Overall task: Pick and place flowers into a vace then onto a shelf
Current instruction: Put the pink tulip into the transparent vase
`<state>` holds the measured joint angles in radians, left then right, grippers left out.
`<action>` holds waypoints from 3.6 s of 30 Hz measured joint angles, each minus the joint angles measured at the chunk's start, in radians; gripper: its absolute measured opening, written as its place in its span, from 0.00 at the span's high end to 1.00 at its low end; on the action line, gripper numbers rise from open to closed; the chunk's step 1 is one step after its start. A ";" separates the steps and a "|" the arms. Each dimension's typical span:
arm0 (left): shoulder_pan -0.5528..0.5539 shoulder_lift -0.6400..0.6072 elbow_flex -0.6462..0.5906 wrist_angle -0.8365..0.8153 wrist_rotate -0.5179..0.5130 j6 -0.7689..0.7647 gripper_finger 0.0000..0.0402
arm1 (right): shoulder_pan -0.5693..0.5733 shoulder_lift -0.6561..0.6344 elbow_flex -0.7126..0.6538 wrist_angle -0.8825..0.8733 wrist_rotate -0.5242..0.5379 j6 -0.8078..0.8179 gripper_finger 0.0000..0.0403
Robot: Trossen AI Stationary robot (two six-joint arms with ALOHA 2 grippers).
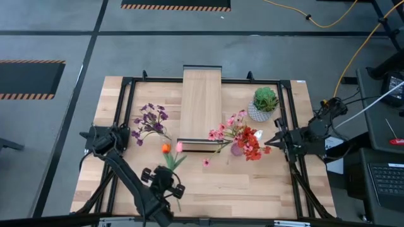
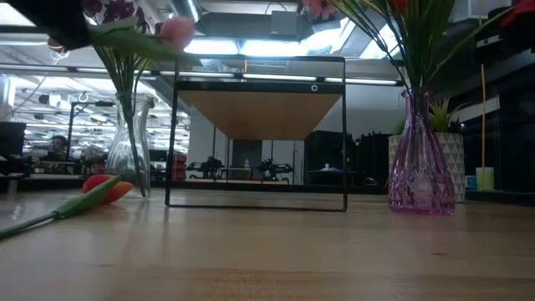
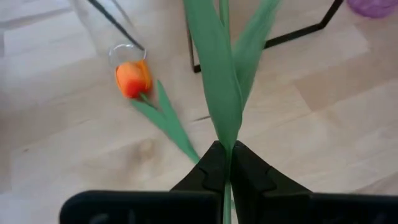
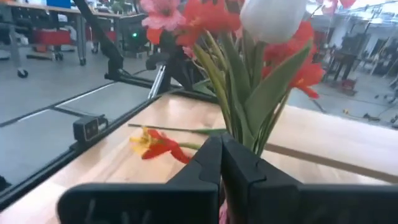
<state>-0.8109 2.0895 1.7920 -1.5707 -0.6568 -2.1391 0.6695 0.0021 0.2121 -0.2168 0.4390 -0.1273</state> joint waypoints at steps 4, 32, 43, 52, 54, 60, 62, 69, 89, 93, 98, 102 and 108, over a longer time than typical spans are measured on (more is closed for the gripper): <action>-0.002 -0.006 0.000 -0.001 -0.031 -0.006 0.99 | -0.015 -0.001 -0.056 0.081 -0.008 -0.033 0.98; -0.006 -0.136 0.000 0.000 -0.335 0.164 0.99 | -0.373 -0.001 -0.136 0.226 -0.372 -0.096 0.98; -0.003 -0.278 0.000 0.000 -0.585 0.456 0.99 | -0.439 0.000 -0.137 0.180 -0.416 -0.089 0.98; 0.075 -0.426 0.001 0.000 -0.775 0.711 0.99 | -0.439 0.004 -0.205 0.311 -0.417 -0.088 0.98; 0.104 -0.440 0.001 -0.001 -0.789 0.763 0.99 | -0.439 0.003 -0.205 0.327 -0.417 -0.088 0.98; 0.163 -0.425 -0.001 0.000 -0.911 0.851 0.99 | -0.439 0.003 -0.205 0.283 -0.416 -0.087 0.98; 0.177 -0.412 -0.003 0.000 -0.912 0.853 0.99 | -0.439 0.003 -0.205 0.271 -0.416 -0.081 0.98; 0.216 -0.417 -0.187 0.000 -0.914 0.654 0.99 | -0.439 0.004 -0.205 0.245 -0.415 -0.033 0.98; 0.221 -0.613 -0.544 -0.001 -0.915 0.361 0.99 | -0.439 0.004 -0.204 0.247 -0.415 -0.034 0.98; 0.210 -0.623 -0.544 0.000 -0.915 0.367 0.99 | -0.439 0.004 -0.204 0.247 -0.415 -0.034 0.98; 0.209 -0.623 -0.544 0.000 -0.915 0.372 0.99 | -0.439 0.004 -0.204 0.247 -0.414 -0.036 0.98; 0.209 -0.635 -0.544 0.000 -0.915 0.369 0.99 | -0.439 0.004 -0.204 0.247 -0.414 -0.035 0.98; 0.209 -0.652 -0.544 0.000 -0.915 0.365 0.99 | -0.439 0.004 -0.204 0.247 -0.414 -0.035 0.98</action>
<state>-0.6022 1.4372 1.2480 -1.5711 -1.5715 -1.7742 0.2310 0.0063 0.0078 0.0307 0.0250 -0.1625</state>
